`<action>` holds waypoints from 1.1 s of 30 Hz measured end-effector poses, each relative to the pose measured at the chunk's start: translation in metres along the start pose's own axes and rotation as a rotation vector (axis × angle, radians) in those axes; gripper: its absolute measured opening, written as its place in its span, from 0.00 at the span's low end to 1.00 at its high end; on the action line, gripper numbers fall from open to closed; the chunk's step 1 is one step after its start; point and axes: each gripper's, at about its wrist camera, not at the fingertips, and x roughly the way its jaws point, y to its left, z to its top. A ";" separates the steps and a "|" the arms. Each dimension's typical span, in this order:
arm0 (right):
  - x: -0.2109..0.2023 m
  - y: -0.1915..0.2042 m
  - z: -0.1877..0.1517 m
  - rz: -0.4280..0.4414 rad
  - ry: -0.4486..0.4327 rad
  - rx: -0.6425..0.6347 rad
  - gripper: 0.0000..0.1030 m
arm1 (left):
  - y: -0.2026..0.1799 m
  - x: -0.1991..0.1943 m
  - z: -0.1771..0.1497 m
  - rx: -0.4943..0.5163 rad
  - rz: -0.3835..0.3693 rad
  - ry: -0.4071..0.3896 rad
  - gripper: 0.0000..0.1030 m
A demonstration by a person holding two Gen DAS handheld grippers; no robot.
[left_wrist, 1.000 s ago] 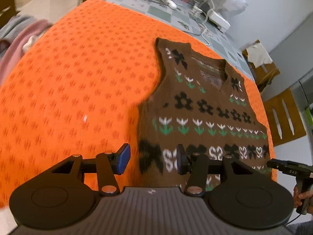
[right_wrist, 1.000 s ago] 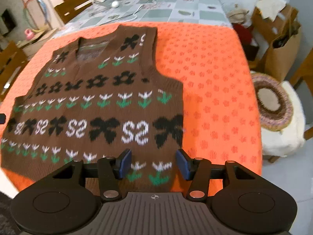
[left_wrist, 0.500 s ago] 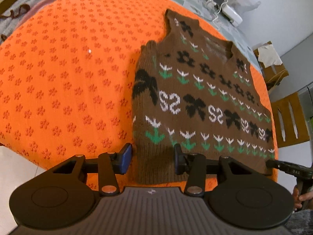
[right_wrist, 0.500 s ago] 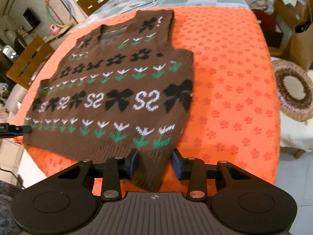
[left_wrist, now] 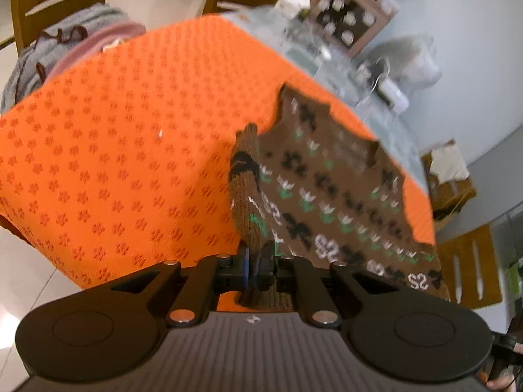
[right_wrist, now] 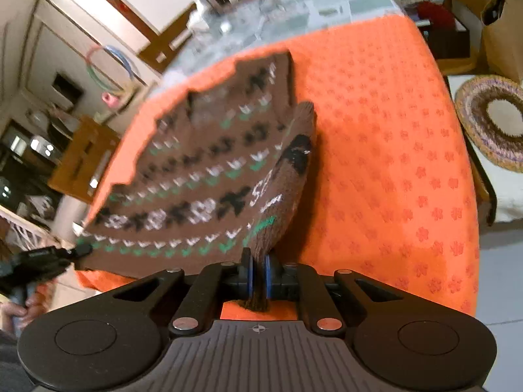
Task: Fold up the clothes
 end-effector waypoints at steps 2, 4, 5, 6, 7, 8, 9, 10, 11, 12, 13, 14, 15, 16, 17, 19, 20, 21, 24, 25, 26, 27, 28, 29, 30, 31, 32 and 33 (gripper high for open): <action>-0.013 0.002 0.003 0.032 -0.020 0.021 0.09 | -0.003 -0.010 0.003 -0.016 -0.016 -0.009 0.08; -0.023 0.001 0.005 0.068 -0.032 0.059 0.09 | -0.006 -0.021 0.003 -0.039 -0.033 -0.007 0.08; -0.028 -0.001 0.006 0.084 -0.035 0.083 0.09 | -0.006 -0.027 0.002 -0.055 -0.043 -0.005 0.08; -0.031 -0.003 0.005 0.099 -0.034 0.110 0.09 | -0.006 -0.032 0.000 -0.075 -0.054 -0.001 0.08; -0.034 -0.006 0.004 0.114 -0.031 0.139 0.09 | -0.007 -0.037 -0.002 -0.095 -0.059 0.001 0.08; -0.036 -0.009 0.002 0.126 -0.031 0.171 0.09 | -0.007 -0.041 -0.003 -0.119 -0.064 0.004 0.08; -0.037 -0.012 0.001 0.139 -0.032 0.204 0.09 | -0.006 -0.044 -0.005 -0.147 -0.069 0.005 0.08; -0.038 -0.015 0.000 0.150 -0.037 0.238 0.09 | -0.004 -0.046 -0.005 -0.174 -0.072 0.007 0.08; -0.039 -0.018 0.000 0.159 -0.043 0.273 0.09 | -0.003 -0.046 -0.005 -0.197 -0.075 0.007 0.08; -0.038 -0.021 0.002 0.166 -0.051 0.305 0.09 | -0.001 -0.046 -0.003 -0.223 -0.076 0.008 0.08; -0.037 -0.023 0.004 0.171 -0.060 0.337 0.09 | 0.000 -0.043 0.000 -0.249 -0.075 0.010 0.08; -0.036 -0.023 0.007 0.177 -0.070 0.363 0.09 | 0.001 -0.039 0.006 -0.267 -0.069 0.016 0.08; -0.034 -0.023 0.012 0.184 -0.082 0.384 0.09 | 0.001 -0.035 0.012 -0.277 -0.056 0.022 0.08; -0.032 -0.022 0.017 0.189 -0.100 0.403 0.09 | 0.001 -0.030 0.020 -0.285 -0.050 0.026 0.08; -0.029 -0.020 0.024 0.193 -0.119 0.420 0.09 | 0.001 -0.026 0.028 -0.292 -0.051 0.024 0.08; -0.023 -0.015 0.038 0.192 -0.154 0.447 0.09 | -0.003 -0.016 0.047 -0.299 -0.057 0.020 0.08; -0.020 -0.012 0.045 0.188 -0.170 0.460 0.09 | -0.005 -0.011 0.058 -0.298 -0.061 0.017 0.08; -0.015 -0.011 0.054 0.184 -0.187 0.478 0.09 | -0.009 -0.006 0.069 -0.296 -0.068 0.013 0.08; -0.003 -0.008 0.079 0.169 -0.230 0.536 0.09 | -0.022 0.013 0.104 -0.292 -0.085 0.008 0.08; 0.002 -0.009 0.088 0.163 -0.241 0.553 0.09 | -0.026 0.019 0.114 -0.293 -0.092 0.008 0.08; 0.006 -0.009 0.096 0.157 -0.252 0.571 0.09 | -0.029 0.026 0.125 -0.291 -0.094 0.009 0.08; 0.013 -0.011 0.106 0.153 -0.260 0.593 0.09 | -0.033 0.035 0.136 -0.286 -0.090 0.013 0.08; 0.020 -0.013 0.115 0.147 -0.265 0.612 0.09 | -0.037 0.044 0.146 -0.284 -0.085 0.017 0.08; 0.026 -0.015 0.123 0.137 -0.269 0.632 0.09 | -0.040 0.054 0.156 -0.287 -0.078 0.022 0.08; 0.034 -0.018 0.131 0.129 -0.270 0.655 0.09 | -0.042 0.064 0.164 -0.291 -0.067 0.027 0.08; 0.041 -0.022 0.138 0.123 -0.270 0.678 0.09 | -0.043 0.074 0.171 -0.295 -0.056 0.033 0.08; 0.049 -0.026 0.146 0.113 -0.268 0.695 0.09 | -0.044 0.083 0.178 -0.299 -0.045 0.039 0.08; 0.058 -0.029 0.153 0.101 -0.266 0.711 0.09 | -0.044 0.094 0.184 -0.302 -0.034 0.047 0.08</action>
